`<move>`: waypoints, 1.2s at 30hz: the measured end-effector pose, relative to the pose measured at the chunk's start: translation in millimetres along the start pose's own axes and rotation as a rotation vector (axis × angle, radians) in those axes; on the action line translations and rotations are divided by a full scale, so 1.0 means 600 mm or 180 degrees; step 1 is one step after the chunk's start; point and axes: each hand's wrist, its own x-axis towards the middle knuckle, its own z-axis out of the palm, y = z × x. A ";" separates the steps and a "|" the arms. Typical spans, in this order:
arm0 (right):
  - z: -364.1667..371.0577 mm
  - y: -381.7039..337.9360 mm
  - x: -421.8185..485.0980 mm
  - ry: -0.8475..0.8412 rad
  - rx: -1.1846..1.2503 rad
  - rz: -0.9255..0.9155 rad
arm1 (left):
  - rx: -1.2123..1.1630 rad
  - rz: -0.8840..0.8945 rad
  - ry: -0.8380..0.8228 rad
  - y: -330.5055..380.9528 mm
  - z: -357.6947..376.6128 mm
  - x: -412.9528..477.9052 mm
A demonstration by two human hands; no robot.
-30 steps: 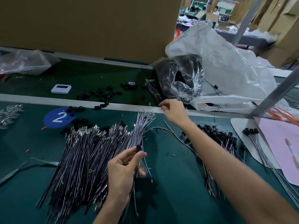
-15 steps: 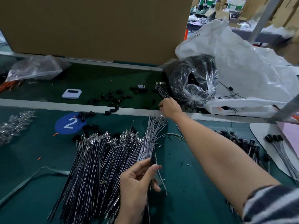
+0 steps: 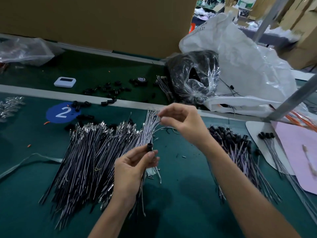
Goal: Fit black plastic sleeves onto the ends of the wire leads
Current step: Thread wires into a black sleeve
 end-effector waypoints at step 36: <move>-0.006 -0.039 -0.144 0.0336 -0.0585 0.0040 | 0.0795 0.0351 -0.0916 0.037 0.023 -0.020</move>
